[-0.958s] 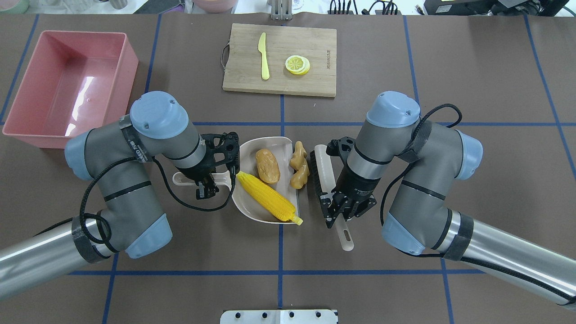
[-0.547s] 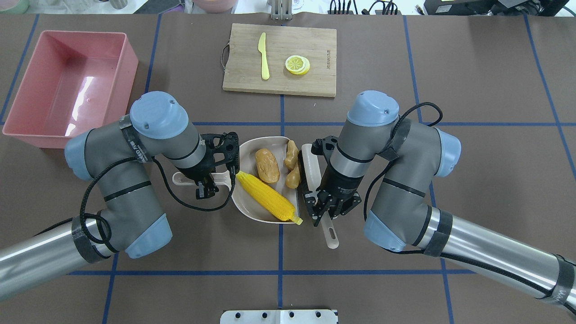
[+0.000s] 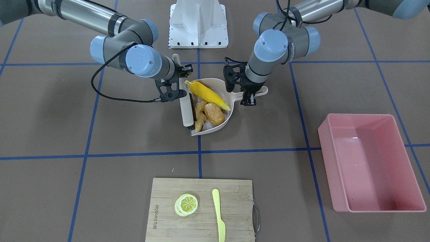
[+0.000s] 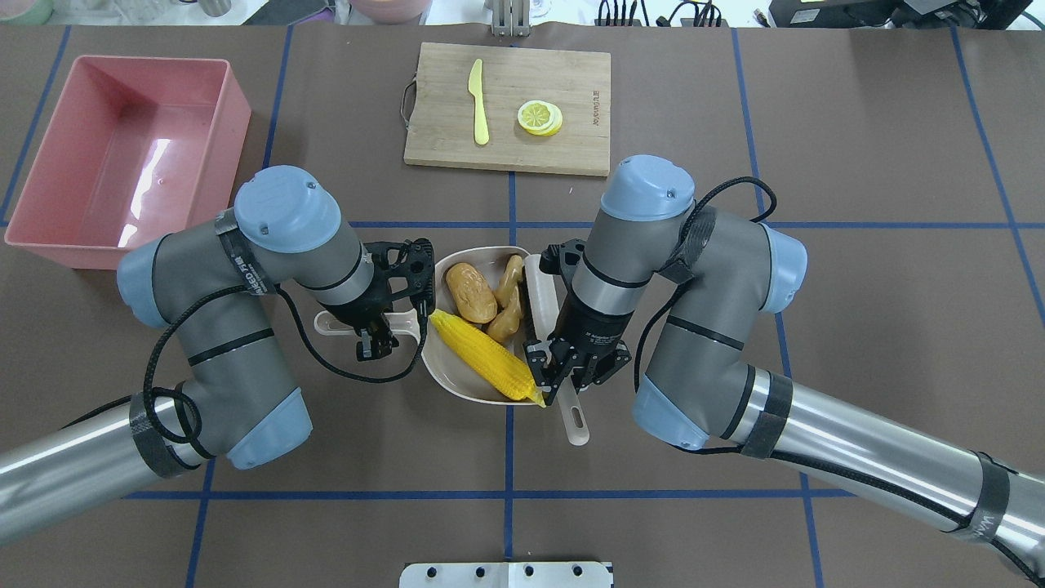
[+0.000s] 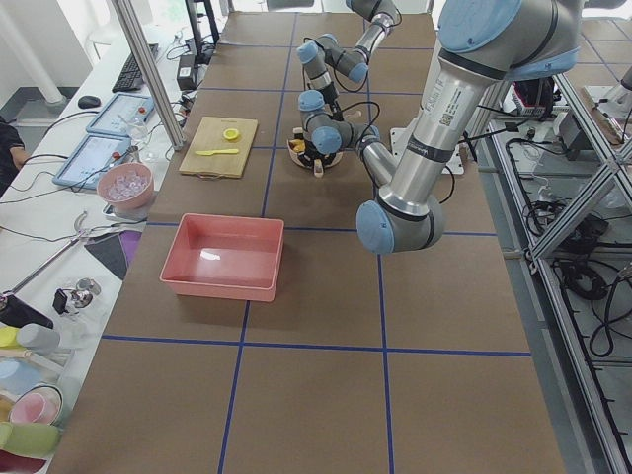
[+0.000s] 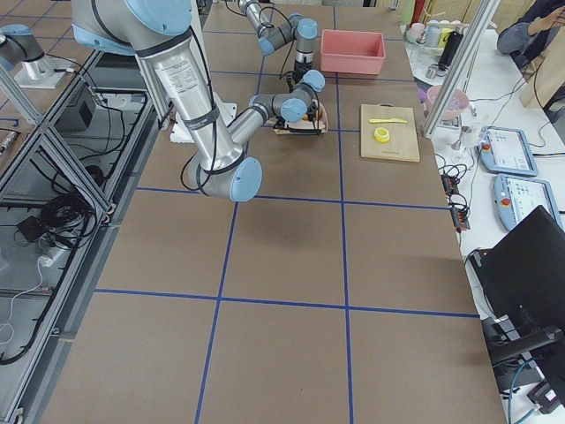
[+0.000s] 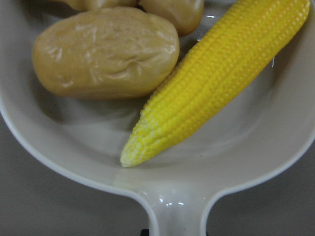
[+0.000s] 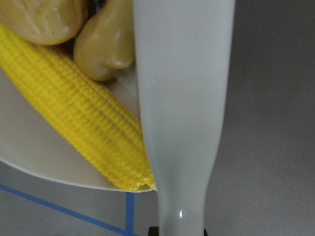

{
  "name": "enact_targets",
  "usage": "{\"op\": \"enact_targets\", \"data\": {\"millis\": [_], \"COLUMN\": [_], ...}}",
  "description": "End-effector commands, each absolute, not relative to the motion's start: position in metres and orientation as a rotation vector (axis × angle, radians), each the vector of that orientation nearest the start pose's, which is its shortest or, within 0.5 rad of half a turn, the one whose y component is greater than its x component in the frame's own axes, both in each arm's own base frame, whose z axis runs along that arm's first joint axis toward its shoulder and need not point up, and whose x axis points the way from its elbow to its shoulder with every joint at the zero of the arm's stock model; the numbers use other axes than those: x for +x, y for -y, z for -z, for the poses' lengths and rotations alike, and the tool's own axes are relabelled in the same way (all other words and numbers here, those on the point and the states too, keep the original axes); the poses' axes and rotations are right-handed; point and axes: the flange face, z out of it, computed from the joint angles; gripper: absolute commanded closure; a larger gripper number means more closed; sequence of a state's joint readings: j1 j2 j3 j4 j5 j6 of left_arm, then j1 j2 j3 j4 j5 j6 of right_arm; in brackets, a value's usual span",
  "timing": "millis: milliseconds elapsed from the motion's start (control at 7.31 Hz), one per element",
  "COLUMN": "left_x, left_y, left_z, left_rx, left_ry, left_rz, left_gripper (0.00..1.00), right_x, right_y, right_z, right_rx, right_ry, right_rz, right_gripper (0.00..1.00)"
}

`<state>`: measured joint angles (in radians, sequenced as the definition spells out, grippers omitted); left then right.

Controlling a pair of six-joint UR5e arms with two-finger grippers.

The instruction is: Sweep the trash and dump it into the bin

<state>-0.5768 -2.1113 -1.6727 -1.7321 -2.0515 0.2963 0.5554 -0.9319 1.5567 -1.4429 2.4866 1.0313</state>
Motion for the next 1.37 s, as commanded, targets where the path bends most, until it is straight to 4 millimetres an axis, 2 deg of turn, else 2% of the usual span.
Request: {"op": "enact_targets", "data": {"millis": [0, 274, 684, 821, 1094, 1231], "left_x": [0.509, 0.506, 0.504, 0.502, 0.499, 0.495], "left_y": [0.435, 0.434, 0.434, 0.434, 0.432, 0.432], "left_z": [-0.279, -0.272, -0.272, -0.268, -0.257, -0.253], "left_rx": [0.673, 0.725, 0.758, 0.785, 0.84, 0.867], "left_ry": [-0.784, -0.824, -0.824, -0.83, -0.881, -0.911], "left_rz": [-1.355, -1.304, -1.275, -1.266, -1.197, -1.14], "left_gripper": [1.0, 1.0, 1.0, 1.0, 1.0, 1.0], "right_x": [-0.555, -0.546, -0.471, -0.457, -0.421, -0.401], "right_y": [0.408, 0.409, 0.434, 0.431, 0.444, 0.453], "right_z": [-0.246, -0.238, -0.234, -0.223, -0.213, -0.222], "right_rx": [-0.379, -0.379, -0.422, -0.434, -0.423, -0.413], "right_ry": [1.052, 1.065, 1.1, 1.077, 1.064, 1.057], "right_rz": [0.329, 0.322, 0.217, 0.189, 0.127, 0.094], "right_gripper": [1.0, 1.0, 1.0, 1.0, 1.0, 1.0]}}
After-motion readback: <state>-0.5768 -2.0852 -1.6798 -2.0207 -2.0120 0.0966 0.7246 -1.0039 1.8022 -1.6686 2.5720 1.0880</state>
